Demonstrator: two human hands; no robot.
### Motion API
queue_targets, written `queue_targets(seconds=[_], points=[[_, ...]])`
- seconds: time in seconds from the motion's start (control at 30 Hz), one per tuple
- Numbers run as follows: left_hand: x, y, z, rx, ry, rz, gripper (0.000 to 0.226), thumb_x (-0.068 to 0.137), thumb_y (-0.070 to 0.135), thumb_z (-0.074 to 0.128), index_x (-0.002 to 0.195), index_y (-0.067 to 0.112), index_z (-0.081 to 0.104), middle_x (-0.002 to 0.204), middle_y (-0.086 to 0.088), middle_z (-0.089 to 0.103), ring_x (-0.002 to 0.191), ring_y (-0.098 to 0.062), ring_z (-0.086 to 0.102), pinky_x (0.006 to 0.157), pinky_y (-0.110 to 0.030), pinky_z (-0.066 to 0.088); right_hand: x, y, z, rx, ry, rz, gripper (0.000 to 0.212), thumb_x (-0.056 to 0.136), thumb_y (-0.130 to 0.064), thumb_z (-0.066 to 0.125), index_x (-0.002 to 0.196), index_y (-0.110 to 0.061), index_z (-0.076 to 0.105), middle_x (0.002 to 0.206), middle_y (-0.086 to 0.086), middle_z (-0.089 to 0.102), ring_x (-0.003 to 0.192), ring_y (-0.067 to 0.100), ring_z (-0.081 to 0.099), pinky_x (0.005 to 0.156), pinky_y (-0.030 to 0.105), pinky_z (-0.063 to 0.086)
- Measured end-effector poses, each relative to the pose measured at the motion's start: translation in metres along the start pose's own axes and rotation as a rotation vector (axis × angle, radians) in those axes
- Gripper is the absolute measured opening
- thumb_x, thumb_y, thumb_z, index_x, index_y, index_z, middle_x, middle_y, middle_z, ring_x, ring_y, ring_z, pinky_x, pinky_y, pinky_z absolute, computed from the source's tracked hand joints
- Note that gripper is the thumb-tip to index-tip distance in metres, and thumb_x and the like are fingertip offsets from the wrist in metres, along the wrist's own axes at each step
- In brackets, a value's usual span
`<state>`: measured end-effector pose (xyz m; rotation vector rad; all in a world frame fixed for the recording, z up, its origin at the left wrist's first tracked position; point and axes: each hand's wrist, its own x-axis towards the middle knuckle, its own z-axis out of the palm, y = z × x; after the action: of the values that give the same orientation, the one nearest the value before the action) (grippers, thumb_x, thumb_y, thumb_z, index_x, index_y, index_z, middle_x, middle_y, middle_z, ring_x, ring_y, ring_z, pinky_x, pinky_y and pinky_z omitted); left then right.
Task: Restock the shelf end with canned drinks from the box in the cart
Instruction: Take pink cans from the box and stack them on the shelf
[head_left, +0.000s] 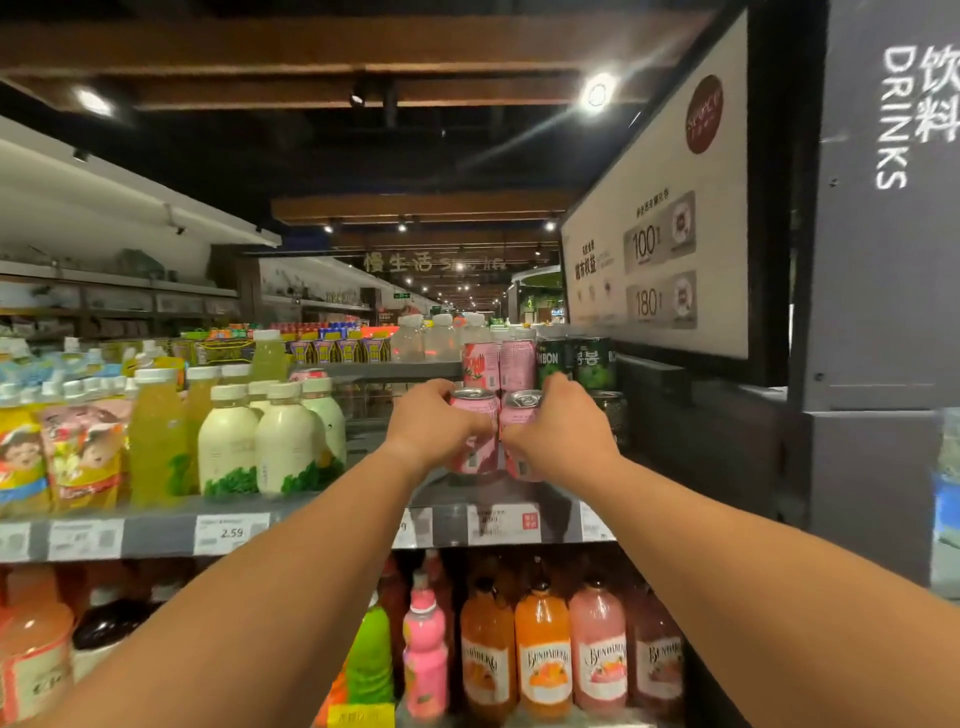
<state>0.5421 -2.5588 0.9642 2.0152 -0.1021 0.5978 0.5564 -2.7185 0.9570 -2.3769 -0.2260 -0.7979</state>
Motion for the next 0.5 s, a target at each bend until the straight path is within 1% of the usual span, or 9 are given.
queue_targets(seconds=[0.07, 0.13, 0.2, 0.23, 0.27, 0.33, 0.4, 0.43, 0.5], points=[[0.018, -0.011, 0.008, -0.012, -0.016, -0.029, 0.034, 0.059, 0.009, 0.081, 0.073, 0.029, 0.058, 0.068, 0.007, 0.07, 0.052, -0.016, 0.067, 0.048, -0.028, 0.054, 0.014, 0.005, 0.014, -0.01, -0.012, 0.024, 0.057, 0.066, -0.05, 0.076, 0.101, -0.017, 0.045, 0.101, 0.004, 0.056, 0.086, 0.026, 0.06, 0.064, 0.033, 0.047], [0.036, -0.024, 0.014, 0.005, -0.027, -0.044, 0.035, 0.06, 0.009, 0.082, 0.072, 0.028, 0.055, 0.071, 0.004, 0.072, 0.058, -0.018, 0.069, 0.054, -0.033, 0.059, 0.03, 0.011, 0.028, -0.029, -0.032, 0.045, 0.06, 0.065, -0.05, 0.077, 0.104, -0.015, 0.048, 0.103, 0.005, 0.058, 0.088, 0.027, 0.061, 0.067, 0.035, 0.05], [0.055, -0.035, 0.018, 0.058, -0.049, -0.047, 0.043, 0.059, 0.013, 0.084, 0.083, 0.032, 0.053, 0.077, 0.004, 0.072, 0.069, -0.019, 0.072, 0.064, -0.035, 0.062, 0.046, 0.017, 0.041, -0.054, -0.051, 0.074, 0.063, 0.065, -0.05, 0.076, 0.108, -0.013, 0.049, 0.106, 0.007, 0.059, 0.092, 0.028, 0.062, 0.071, 0.036, 0.052], [0.065, -0.041, 0.019, 0.075, -0.063, -0.052, 0.047, 0.058, 0.014, 0.085, 0.09, 0.03, 0.055, 0.08, 0.004, 0.072, 0.072, -0.018, 0.073, 0.067, -0.034, 0.062, 0.053, 0.019, 0.047, -0.068, -0.059, 0.094, 0.064, 0.066, -0.051, 0.076, 0.109, -0.012, 0.049, 0.107, 0.007, 0.059, 0.094, 0.028, 0.061, 0.072, 0.035, 0.051], [0.075, -0.046, 0.021, 0.084, -0.077, -0.058, 0.048, 0.057, 0.015, 0.086, 0.093, 0.028, 0.058, 0.081, 0.004, 0.072, 0.074, -0.018, 0.073, 0.07, -0.034, 0.062, 0.06, 0.022, 0.053, -0.076, -0.067, 0.114, 0.064, 0.066, -0.051, 0.077, 0.108, -0.012, 0.049, 0.108, 0.008, 0.059, 0.094, 0.028, 0.061, 0.07, 0.034, 0.049], [0.093, -0.056, 0.026, 0.086, -0.096, -0.066, 0.043, 0.056, 0.013, 0.087, 0.084, 0.028, 0.059, 0.079, 0.005, 0.071, 0.074, -0.018, 0.073, 0.072, -0.036, 0.062, 0.072, 0.028, 0.065, -0.068, -0.073, 0.135, 0.062, 0.066, -0.051, 0.077, 0.104, -0.012, 0.047, 0.108, 0.009, 0.06, 0.093, 0.029, 0.061, 0.067, 0.032, 0.044], [0.106, -0.064, 0.03, 0.11, -0.104, -0.061, 0.04, 0.057, 0.013, 0.088, 0.071, 0.028, 0.053, 0.074, 0.009, 0.068, 0.07, -0.014, 0.071, 0.069, -0.032, 0.061, 0.083, 0.031, 0.076, -0.063, -0.077, 0.14, 0.061, 0.066, -0.049, 0.077, 0.103, -0.012, 0.047, 0.109, 0.01, 0.06, 0.094, 0.03, 0.061, 0.067, 0.031, 0.042], [0.112, -0.066, 0.032, 0.136, -0.11, -0.058, 0.038, 0.057, 0.015, 0.088, 0.067, 0.027, 0.054, 0.073, 0.01, 0.068, 0.069, -0.011, 0.069, 0.068, -0.03, 0.061, 0.087, 0.03, 0.08, -0.072, -0.085, 0.138, 0.062, 0.068, -0.049, 0.076, 0.107, -0.01, 0.048, 0.111, 0.011, 0.06, 0.096, 0.03, 0.061, 0.068, 0.031, 0.043], [0.123, -0.068, 0.034, 0.206, -0.143, -0.066, 0.029, 0.058, 0.019, 0.087, 0.067, 0.023, 0.061, 0.075, 0.007, 0.07, 0.072, -0.013, 0.07, 0.068, -0.03, 0.06, 0.092, 0.029, 0.084, -0.136, -0.109, 0.119, 0.066, 0.072, -0.051, 0.074, 0.116, -0.009, 0.049, 0.117, 0.012, 0.056, 0.103, 0.032, 0.06, 0.075, 0.033, 0.044]])
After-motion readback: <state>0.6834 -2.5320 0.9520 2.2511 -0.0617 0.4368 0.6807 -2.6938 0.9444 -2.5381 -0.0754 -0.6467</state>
